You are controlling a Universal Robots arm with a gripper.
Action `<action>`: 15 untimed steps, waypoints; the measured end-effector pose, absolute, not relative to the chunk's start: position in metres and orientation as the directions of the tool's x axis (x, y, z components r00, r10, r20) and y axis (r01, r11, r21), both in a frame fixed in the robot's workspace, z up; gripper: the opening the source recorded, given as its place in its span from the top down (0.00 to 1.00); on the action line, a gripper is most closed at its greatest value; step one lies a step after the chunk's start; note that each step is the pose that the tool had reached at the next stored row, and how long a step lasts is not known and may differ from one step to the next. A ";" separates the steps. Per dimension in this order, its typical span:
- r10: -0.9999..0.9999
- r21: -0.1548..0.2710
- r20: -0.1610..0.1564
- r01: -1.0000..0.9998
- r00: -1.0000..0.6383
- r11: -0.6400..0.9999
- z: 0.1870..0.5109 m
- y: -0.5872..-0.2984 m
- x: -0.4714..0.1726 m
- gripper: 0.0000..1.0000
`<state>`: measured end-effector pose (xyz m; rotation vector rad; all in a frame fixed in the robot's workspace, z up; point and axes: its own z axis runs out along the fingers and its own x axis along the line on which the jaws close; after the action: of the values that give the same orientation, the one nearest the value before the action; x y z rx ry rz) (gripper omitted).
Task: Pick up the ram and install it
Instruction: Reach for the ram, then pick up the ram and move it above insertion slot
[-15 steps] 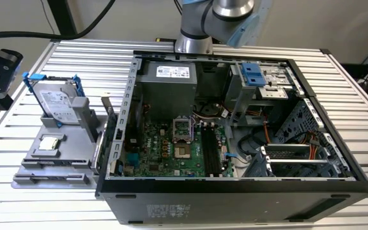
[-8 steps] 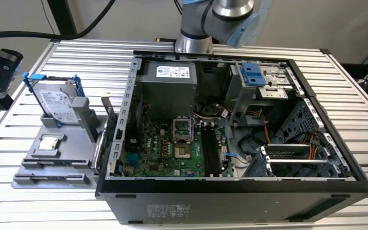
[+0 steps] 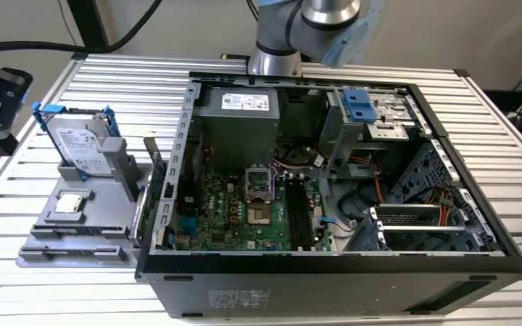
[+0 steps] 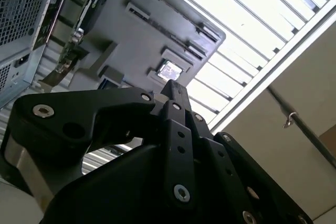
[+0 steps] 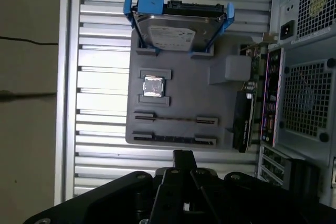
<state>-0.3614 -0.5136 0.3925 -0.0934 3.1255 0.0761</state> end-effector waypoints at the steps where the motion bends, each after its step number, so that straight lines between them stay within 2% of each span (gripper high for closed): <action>1: -0.077 0.048 -0.015 -0.078 -0.997 0.996 0.392 -0.514 -0.361 1.00; 15: -0.284 0.048 -0.015 -0.284 -0.959 0.958 0.393 -0.514 -0.361 1.00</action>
<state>-0.3614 -0.5136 0.3925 -0.4494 3.1001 0.0782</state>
